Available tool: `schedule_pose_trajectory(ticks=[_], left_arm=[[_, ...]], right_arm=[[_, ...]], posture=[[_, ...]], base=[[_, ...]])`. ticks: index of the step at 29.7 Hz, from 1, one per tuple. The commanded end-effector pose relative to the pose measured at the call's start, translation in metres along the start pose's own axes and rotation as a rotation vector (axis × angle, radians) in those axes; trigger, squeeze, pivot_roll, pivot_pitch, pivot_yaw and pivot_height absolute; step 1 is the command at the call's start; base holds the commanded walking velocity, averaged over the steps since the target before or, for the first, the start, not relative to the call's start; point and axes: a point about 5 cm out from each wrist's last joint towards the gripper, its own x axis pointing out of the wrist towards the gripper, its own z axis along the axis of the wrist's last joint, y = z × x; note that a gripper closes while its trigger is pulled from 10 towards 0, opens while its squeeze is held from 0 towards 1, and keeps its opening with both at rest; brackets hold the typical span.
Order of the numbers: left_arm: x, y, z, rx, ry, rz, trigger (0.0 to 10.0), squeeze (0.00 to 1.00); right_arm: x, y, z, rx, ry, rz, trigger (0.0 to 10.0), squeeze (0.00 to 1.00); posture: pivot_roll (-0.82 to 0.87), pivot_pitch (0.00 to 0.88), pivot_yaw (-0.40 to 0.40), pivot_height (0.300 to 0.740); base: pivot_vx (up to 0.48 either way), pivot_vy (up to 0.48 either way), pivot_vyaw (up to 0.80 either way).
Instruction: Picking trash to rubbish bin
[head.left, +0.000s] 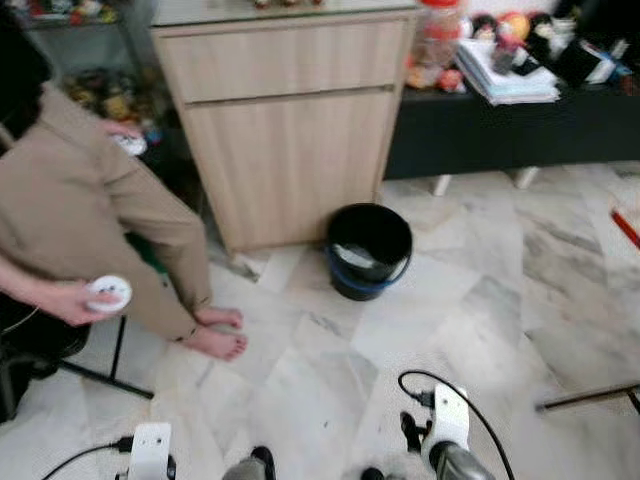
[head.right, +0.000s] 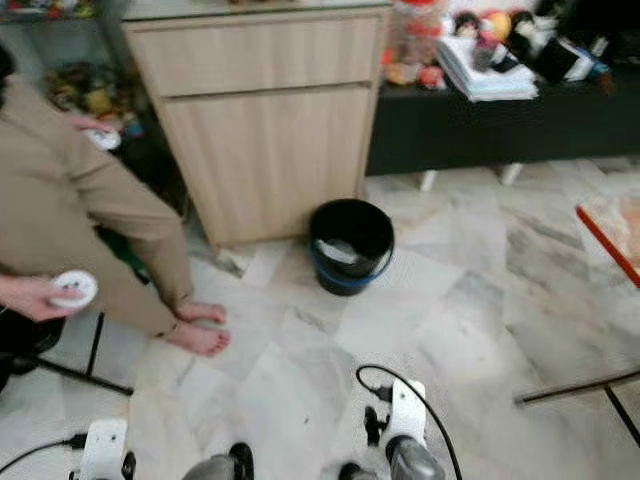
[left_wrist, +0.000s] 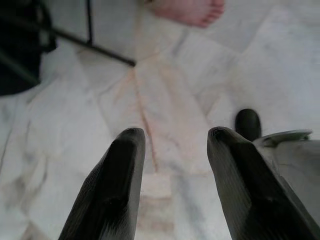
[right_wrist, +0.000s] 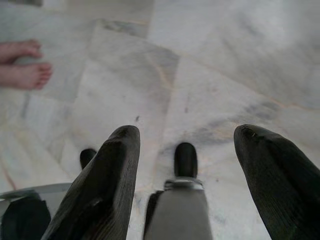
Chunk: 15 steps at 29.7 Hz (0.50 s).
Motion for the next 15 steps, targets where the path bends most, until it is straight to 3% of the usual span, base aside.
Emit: schedule_pose_trajectory(ticks=[1, 15], left_arm=[[-0.0017, 0.0006, -0.0069, -0.004, 0.033, -0.001, 10.0, 0.0], [-0.0018, -0.0003, -0.0072, 0.003, 0.034, -0.007, 10.0, 0.0]], right_arm=[[-0.0016, -0.0023, -0.0072, 0.002, 0.025, -0.007, 10.0, 0.0], [-0.0018, -0.0018, -0.0087, -0.012, 0.033, 0.001, 10.0, 0.0]], posture=[[0.14, 0.184, -0.023, 0.74], [0.14, 0.16, -0.018, 0.74]], base=[[0.0, 0.0, -0.52], [0.0, 0.0, -0.7]])
